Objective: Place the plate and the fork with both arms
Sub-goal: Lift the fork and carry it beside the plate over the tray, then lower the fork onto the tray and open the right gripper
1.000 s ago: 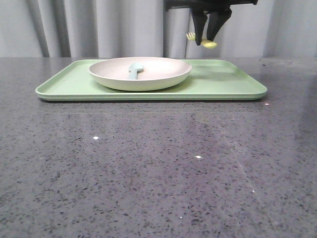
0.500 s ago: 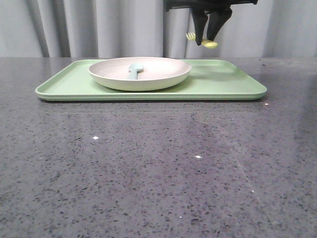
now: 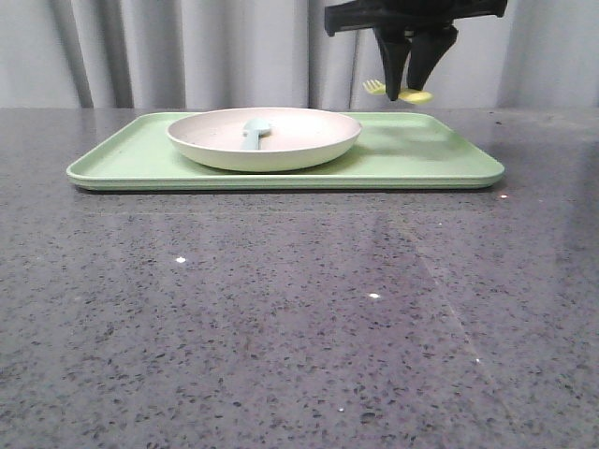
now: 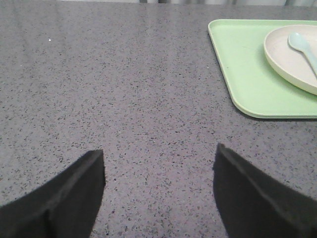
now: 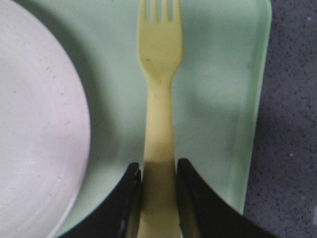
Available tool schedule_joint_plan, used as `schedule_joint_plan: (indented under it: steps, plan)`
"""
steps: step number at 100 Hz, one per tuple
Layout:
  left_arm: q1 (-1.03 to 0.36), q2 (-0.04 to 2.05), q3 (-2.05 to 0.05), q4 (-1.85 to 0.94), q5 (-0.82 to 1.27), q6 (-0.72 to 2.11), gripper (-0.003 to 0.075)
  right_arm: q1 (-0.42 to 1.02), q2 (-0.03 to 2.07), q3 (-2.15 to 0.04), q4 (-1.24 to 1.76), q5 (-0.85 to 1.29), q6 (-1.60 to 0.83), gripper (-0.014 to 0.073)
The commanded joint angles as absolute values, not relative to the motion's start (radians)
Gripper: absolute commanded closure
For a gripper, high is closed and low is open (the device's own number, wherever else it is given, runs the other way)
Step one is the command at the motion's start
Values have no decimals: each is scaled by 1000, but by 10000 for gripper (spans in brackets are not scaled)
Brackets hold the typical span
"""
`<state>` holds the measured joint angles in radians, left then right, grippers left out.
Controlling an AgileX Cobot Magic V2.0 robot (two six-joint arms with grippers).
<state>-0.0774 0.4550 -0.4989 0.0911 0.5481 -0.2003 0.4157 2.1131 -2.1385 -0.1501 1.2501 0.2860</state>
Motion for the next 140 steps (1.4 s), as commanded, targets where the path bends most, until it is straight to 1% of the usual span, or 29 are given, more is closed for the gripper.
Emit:
schedule_joint_plan:
  steps: [1, 31, 40, 62, 103, 140]
  plan:
    - [-74, 459, -528, 89, 473, -205, 261, 403, 2014, -2115, -167, 1283, 278, 536]
    - [-74, 459, -528, 89, 473, -205, 261, 386, 1926, -1868, -117, 1105, 291, 536]
    - [-74, 459, -528, 89, 473, -205, 261, 383, 1921, -1824, -86, 1044, 296, 536]
    - [-74, 459, -528, 89, 473, -205, 261, 383, 1921, -1805, -82, 982, 311, 536]
    - [-74, 459, -528, 89, 473, -205, 261, 383, 1926, -1797, -82, 982, 311, 536]
    - [-74, 459, -528, 89, 473, -205, 261, 383, 1926, -1730, -82, 946, 311, 536]
